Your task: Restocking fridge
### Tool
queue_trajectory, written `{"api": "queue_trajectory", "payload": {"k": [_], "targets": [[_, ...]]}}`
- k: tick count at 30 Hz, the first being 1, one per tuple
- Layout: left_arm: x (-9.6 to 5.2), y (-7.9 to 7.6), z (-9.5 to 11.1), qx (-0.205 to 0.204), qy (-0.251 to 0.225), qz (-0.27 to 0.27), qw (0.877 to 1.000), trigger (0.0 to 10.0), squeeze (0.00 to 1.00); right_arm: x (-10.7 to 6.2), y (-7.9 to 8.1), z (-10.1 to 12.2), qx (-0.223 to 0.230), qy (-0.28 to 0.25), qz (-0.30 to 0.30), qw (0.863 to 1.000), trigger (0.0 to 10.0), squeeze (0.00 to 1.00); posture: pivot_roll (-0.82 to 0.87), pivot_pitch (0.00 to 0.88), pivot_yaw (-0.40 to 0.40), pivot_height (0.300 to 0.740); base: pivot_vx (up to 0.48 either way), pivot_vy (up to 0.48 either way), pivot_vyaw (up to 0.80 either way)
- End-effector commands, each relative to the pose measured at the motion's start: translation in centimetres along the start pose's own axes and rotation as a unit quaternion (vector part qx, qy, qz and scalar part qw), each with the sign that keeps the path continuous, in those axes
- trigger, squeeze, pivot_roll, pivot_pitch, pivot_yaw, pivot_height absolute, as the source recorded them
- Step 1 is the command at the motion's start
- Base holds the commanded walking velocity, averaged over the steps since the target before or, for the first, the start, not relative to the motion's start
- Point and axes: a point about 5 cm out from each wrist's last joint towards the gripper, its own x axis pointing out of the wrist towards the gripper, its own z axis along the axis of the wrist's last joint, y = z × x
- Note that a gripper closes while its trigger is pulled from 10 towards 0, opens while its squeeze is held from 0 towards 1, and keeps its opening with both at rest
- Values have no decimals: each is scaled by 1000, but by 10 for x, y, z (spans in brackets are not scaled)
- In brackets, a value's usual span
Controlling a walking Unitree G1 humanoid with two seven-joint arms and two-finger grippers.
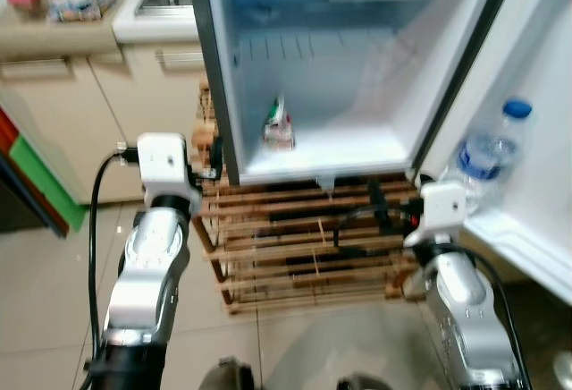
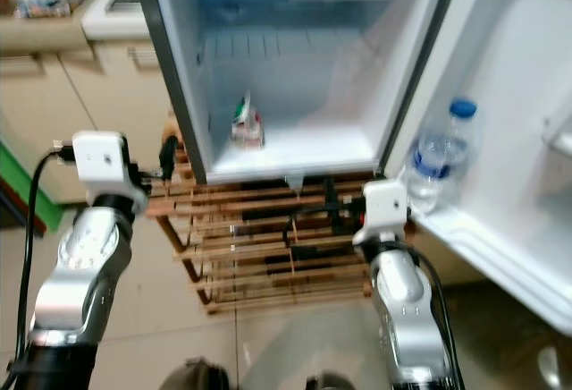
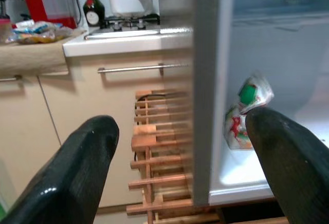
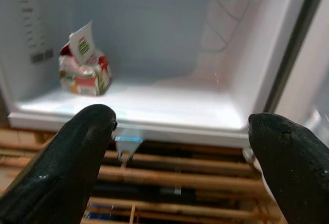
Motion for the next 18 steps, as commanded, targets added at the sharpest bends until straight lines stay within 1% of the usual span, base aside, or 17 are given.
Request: {"api": "queue_trajectory", "payload": {"k": [1,7,9,12,14,18], "targets": [[0,0,-1,4,1,6,1000,10000,0,-1,1,1,-1,0,4,1000,10000,0,-174,20,21,716,-274,0,0],[2,-1,-2,4,1,7,1000,10000,0,-2,1,-1,-1,6,10,1000,10000,0,-180,18,24,716,-276,0,0],[3,-1,-3,1,0,9,1000,10000,0,-3,0,-3,-1,9,10,1000,10000,0,-180,18,24,716,0,0,0],[4,-2,-3,-4,1,-11,1000,10000,0,-5,2,-4,-1,14,14,1000,10000,0,-188,16,32,716,0,0,0],[5,-3,-3,-2,-1,-14,1000,10000,0,-6,2,-5,-2,15,16,1000,10000,0,-188,16,32,716,0,0,0],[7,-7,-2,-2,-5,-28,1000,10000,0,-11,5,-11,-5,28,29,999,10000,0,-202,8,48,716,0,-465,0]]}}
